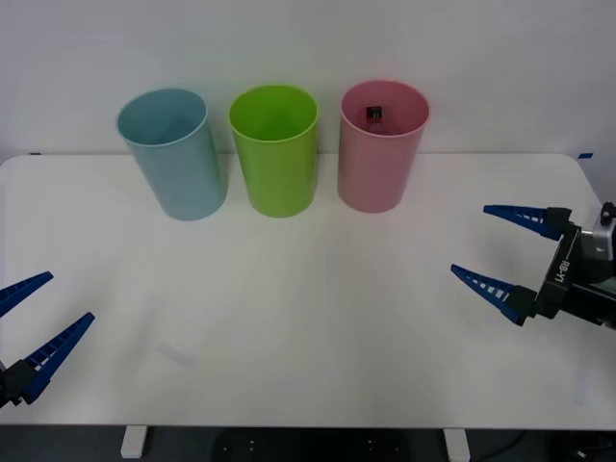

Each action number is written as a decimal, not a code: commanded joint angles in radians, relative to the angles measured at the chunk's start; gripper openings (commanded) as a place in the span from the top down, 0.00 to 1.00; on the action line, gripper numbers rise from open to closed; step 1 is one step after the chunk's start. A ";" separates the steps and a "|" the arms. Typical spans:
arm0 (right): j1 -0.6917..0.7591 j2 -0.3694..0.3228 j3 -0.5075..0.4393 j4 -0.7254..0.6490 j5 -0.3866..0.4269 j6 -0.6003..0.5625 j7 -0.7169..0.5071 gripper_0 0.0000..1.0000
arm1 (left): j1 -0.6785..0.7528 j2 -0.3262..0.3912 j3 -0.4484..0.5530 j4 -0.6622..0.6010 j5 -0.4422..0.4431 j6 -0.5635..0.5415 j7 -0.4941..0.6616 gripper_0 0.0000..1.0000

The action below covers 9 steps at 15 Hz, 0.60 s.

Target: Grasp the object on the table and drop it into the matching bin: aluminum can to the light blue bin, PET bottle to the pink bin.

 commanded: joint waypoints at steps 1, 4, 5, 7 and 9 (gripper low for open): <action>0.040 0.000 -0.034 0.000 0.006 -0.057 0.000 0.00 | 0.000 0.000 0.000 0.000 0.000 0.000 0.000 0.00; 0.086 0.005 -0.053 0.000 0.006 -0.080 -0.005 0.00 | 0.000 0.000 0.000 0.000 0.000 0.000 0.000 0.00; 0.094 0.011 -0.059 0.000 0.004 -0.086 -0.006 0.00 | 0.000 0.000 0.000 0.000 0.000 0.000 0.000 0.00; 0.114 0.040 -0.083 0.000 0.004 -0.103 -0.011 0.00 | 0.000 0.000 0.000 0.000 0.000 0.000 0.000 0.00; 0.134 0.056 -0.092 0.000 0.004 -0.108 -0.006 0.00 | 0.000 0.000 0.000 0.000 0.000 0.000 0.000 0.00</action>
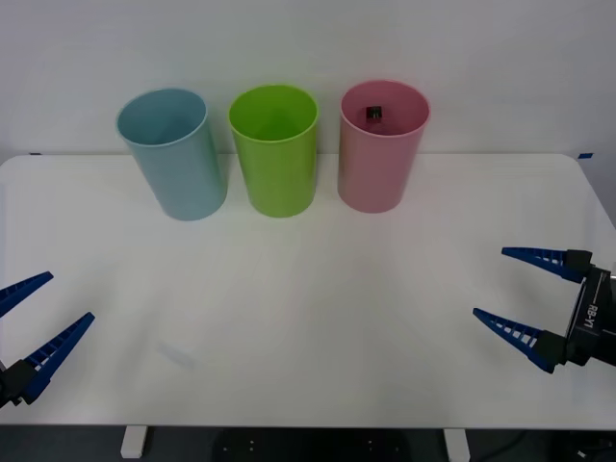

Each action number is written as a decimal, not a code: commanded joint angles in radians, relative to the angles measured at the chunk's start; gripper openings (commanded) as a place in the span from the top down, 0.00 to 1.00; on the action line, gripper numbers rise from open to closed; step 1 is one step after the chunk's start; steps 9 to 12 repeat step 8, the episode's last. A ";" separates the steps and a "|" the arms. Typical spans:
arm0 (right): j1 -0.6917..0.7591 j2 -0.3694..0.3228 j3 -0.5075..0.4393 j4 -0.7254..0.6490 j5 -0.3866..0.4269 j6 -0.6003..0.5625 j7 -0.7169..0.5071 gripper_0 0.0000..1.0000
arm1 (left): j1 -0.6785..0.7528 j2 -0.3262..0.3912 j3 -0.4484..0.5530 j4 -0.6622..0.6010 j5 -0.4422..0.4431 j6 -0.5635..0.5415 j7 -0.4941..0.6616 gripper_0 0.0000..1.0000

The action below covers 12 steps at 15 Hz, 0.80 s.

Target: Grasp the object on the table and drop it into the matching bin: aluminum can to the light blue bin, PET bottle to the pink bin.

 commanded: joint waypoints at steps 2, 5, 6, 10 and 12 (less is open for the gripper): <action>0.031 0.016 -0.011 0.000 -0.002 -0.004 0.009 0.00 | 0.000 0.000 0.000 0.000 0.000 0.000 0.000 0.00; 0.043 0.024 -0.019 0.000 -0.002 -0.010 0.009 0.00 | 0.000 0.000 0.000 0.000 0.000 0.000 0.000 0.00; 0.043 0.024 -0.019 0.000 -0.002 -0.008 0.009 0.00 | 0.000 0.000 0.000 0.000 0.000 0.000 0.000 0.00; 0.043 0.024 -0.019 0.000 -0.002 -0.008 0.009 0.00 | 0.000 0.000 0.000 0.000 0.000 0.000 0.000 0.00; 0.043 0.024 -0.019 0.000 -0.002 -0.008 0.009 0.00 | 0.000 0.000 0.000 0.000 0.000 0.000 0.000 0.00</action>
